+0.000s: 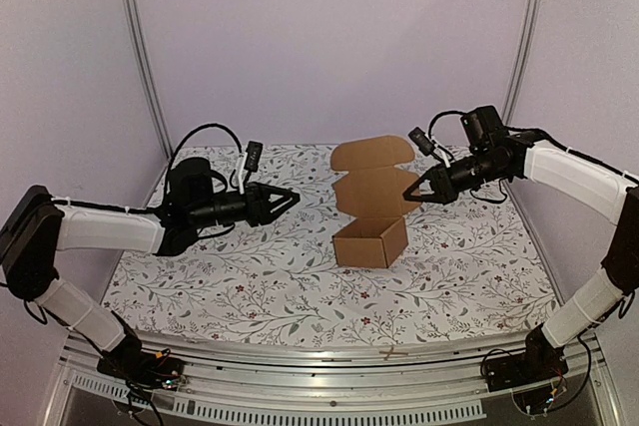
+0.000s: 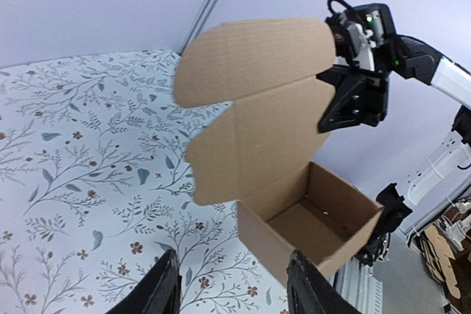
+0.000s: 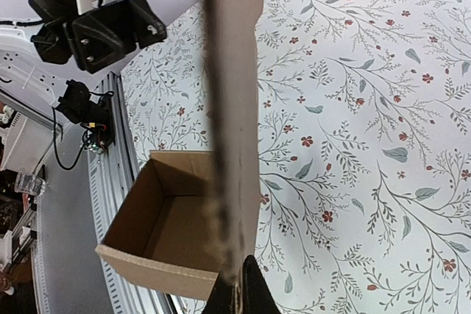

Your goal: Fold the paper box

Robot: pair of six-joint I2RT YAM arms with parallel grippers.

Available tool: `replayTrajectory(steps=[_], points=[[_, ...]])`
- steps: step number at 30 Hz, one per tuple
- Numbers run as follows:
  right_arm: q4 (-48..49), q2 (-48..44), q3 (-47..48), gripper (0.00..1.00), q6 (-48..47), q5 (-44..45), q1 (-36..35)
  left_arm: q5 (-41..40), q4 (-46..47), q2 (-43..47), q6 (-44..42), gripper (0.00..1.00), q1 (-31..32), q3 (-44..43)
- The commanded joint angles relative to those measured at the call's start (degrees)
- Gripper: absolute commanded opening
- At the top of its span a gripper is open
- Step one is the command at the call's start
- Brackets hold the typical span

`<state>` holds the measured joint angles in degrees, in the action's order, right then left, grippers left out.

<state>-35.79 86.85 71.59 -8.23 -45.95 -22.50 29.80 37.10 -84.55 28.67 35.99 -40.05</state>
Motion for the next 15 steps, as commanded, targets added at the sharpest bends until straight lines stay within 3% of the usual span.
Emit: replayTrajectory(steps=[1, 7, 15], points=[[-0.6, 0.0, 1.0, 0.00, -0.4, -9.2, 0.0, -4.2, -0.6, -4.9, -0.1, 0.49, -1.9, 1.1], [-0.9, 1.7, 2.5, 0.00, 0.2, -12.0, 0.0, 0.5, 7.0, -15.2, 2.3, 0.50, -1.6, -6.3], [-0.9, 2.2, 2.6, 0.00, 0.1, -10.1, 0.1, 8.8, 8.6, -19.4, 1.4, 0.50, 0.8, -12.9]])
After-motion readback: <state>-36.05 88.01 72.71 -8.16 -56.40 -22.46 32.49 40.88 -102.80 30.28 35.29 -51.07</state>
